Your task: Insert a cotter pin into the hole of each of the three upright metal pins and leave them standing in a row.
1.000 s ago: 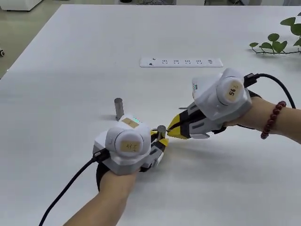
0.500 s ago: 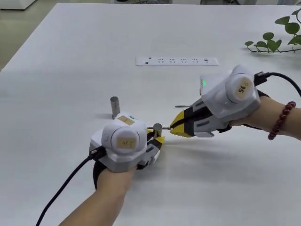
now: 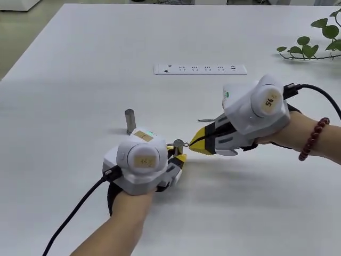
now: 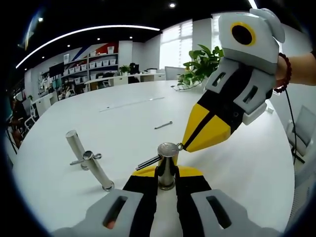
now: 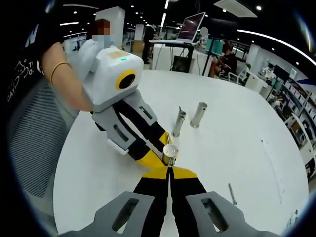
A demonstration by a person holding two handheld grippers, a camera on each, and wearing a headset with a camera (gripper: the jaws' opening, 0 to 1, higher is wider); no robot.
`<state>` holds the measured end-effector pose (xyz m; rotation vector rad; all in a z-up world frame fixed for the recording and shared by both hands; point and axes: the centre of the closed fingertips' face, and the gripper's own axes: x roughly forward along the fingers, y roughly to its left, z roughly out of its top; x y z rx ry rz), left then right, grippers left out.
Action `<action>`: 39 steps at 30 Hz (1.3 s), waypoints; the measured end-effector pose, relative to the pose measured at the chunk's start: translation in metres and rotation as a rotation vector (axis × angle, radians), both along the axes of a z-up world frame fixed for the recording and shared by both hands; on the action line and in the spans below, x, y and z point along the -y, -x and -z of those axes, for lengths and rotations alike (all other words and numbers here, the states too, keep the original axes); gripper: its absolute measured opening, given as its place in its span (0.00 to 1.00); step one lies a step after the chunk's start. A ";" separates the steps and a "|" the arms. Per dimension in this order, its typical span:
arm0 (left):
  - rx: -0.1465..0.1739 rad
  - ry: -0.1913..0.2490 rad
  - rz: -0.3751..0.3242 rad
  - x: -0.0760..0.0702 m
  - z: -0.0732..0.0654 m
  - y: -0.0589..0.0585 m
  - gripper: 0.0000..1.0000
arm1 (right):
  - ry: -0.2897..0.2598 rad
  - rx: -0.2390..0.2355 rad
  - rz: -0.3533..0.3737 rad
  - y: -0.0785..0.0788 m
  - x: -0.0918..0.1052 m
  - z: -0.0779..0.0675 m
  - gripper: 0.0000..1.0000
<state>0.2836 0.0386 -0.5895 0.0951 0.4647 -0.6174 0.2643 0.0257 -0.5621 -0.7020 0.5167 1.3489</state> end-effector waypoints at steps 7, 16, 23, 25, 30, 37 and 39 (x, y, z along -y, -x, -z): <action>0.000 -0.001 -0.001 0.000 0.000 0.000 0.10 | -0.009 -0.014 0.015 0.000 -0.002 0.000 0.00; 0.007 -0.014 0.006 0.000 0.001 0.000 0.10 | -0.085 -0.114 0.142 -0.002 -0.001 -0.002 0.04; 0.010 -0.022 0.020 0.000 0.000 0.000 0.10 | -0.159 -0.148 0.227 -0.001 0.003 -0.007 0.12; 0.013 -0.024 0.021 0.000 0.000 0.000 0.10 | -0.158 -0.145 0.239 0.001 0.006 -0.006 0.12; 0.013 -0.033 0.029 0.000 0.000 -0.002 0.09 | -0.187 -0.150 0.286 0.000 0.014 -0.007 0.12; 0.014 -0.061 0.032 -0.003 0.000 -0.008 0.09 | -0.203 -0.140 0.336 -0.001 0.022 -0.008 0.11; 0.014 -0.065 0.035 -0.004 0.000 -0.009 0.09 | -0.211 -0.147 0.354 -0.001 0.023 -0.006 0.11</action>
